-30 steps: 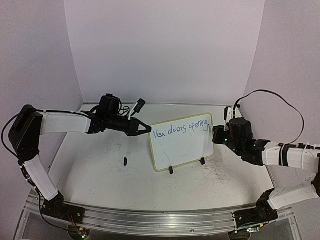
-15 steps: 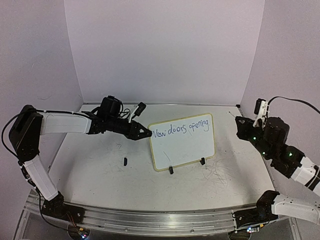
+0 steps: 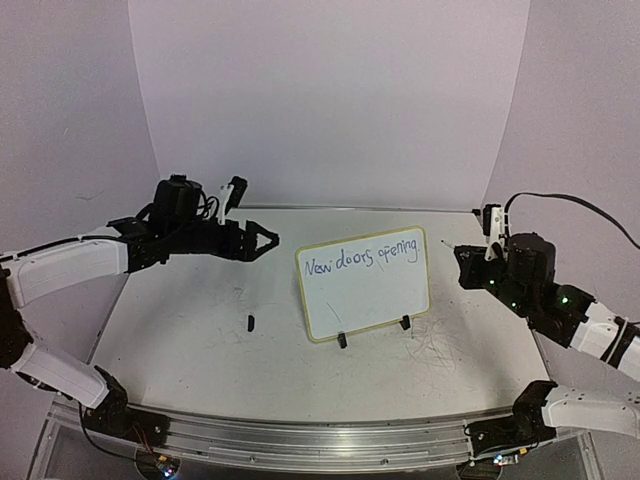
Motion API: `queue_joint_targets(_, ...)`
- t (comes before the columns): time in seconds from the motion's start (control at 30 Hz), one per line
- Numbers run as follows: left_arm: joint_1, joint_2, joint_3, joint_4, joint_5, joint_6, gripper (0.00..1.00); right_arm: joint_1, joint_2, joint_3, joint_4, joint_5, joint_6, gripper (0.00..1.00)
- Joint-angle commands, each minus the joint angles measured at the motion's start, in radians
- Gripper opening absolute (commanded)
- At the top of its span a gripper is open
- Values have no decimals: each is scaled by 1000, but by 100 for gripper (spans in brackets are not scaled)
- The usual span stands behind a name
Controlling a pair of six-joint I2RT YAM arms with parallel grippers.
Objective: Write a sentence on the whiteboard
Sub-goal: Pick up the pen cap from the center of the board.
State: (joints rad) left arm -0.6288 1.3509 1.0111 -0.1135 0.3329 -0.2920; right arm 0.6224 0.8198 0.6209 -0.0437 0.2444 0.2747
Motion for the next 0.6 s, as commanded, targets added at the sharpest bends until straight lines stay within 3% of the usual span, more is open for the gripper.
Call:
queue_joint_targets(0.0,16,-29,-65,-221,-291,-278,96,-3,-3,25,45,-47,-63,0)
queue_joint_targets(0.13,18,69,-62,-324,-263,-350,87,-2,-33,12,78,-64,-87,0)
queue_joint_targets(0.4,-9,263,-17,-332,-219,-376,77,-3,-66,-26,109,-128,-77,0)
queue_joint_targets(0.57,-31,364,20,-333,-234,-367,65,-2,-73,-46,111,-148,-65,0)
